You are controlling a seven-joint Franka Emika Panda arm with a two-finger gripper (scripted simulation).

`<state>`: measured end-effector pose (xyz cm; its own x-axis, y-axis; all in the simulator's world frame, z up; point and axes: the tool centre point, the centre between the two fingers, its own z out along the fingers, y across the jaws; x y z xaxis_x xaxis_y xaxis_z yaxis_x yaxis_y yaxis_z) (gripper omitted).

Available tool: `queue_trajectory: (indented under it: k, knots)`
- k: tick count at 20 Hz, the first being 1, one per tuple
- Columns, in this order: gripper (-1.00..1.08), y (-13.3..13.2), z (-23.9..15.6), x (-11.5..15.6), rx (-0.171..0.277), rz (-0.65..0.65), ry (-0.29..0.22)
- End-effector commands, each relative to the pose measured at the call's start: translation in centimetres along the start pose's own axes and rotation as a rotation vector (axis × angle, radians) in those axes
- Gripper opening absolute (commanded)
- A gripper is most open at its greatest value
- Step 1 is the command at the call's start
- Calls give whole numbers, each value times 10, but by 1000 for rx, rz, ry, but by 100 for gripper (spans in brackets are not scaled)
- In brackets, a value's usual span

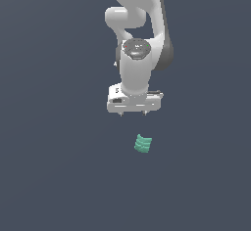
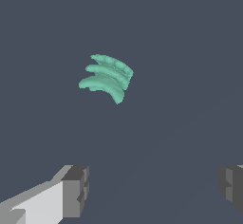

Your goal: Pick up the object and move it to a goal position.

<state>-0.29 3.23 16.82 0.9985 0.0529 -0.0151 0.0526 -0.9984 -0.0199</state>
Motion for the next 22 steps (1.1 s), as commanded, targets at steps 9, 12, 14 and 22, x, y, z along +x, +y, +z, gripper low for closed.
queue_trajectory:
  k: [9, 12, 14, 22]
  knots:
    - [100, -1, 2, 3, -2, -34, 0]
    - [100, -3, 4, 6, -5, -72, 0]
    - [100, -4, 6, 8, -6, -104, -1]
    - [100, -11, 17, 22, -15, -291, -3]
